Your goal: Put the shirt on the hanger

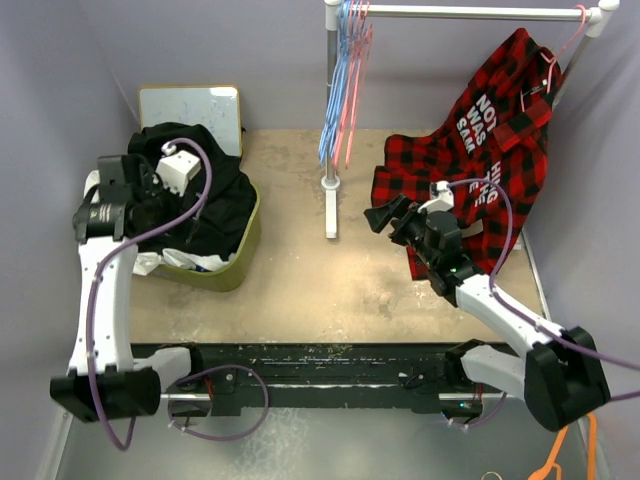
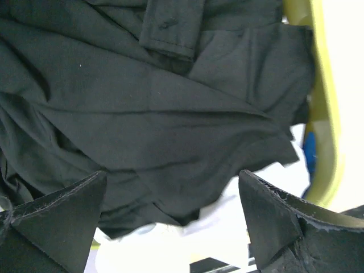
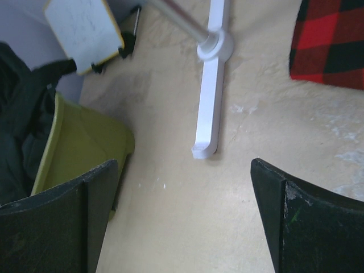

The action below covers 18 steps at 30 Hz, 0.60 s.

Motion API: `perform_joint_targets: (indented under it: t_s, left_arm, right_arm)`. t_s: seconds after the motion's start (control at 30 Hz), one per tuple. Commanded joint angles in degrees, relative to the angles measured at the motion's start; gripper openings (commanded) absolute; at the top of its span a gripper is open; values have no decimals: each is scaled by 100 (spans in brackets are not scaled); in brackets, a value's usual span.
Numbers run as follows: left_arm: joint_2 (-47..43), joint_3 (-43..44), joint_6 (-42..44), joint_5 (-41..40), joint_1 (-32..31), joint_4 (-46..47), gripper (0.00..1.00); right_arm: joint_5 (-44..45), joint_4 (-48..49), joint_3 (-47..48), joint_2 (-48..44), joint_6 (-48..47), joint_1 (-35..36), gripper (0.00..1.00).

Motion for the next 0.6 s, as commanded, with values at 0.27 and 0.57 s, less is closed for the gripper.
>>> perform_joint_targets:
  t_s: [0.27,0.57]
  left_arm:
    - [951,-197,404,-924,-836,1148,82]
    - [993,-479,322,-840,-929,1108,4]
  right_arm:
    - [-791,99,388,49,-773,18,100]
    - [-1668,344,291,-115,-989,22,100]
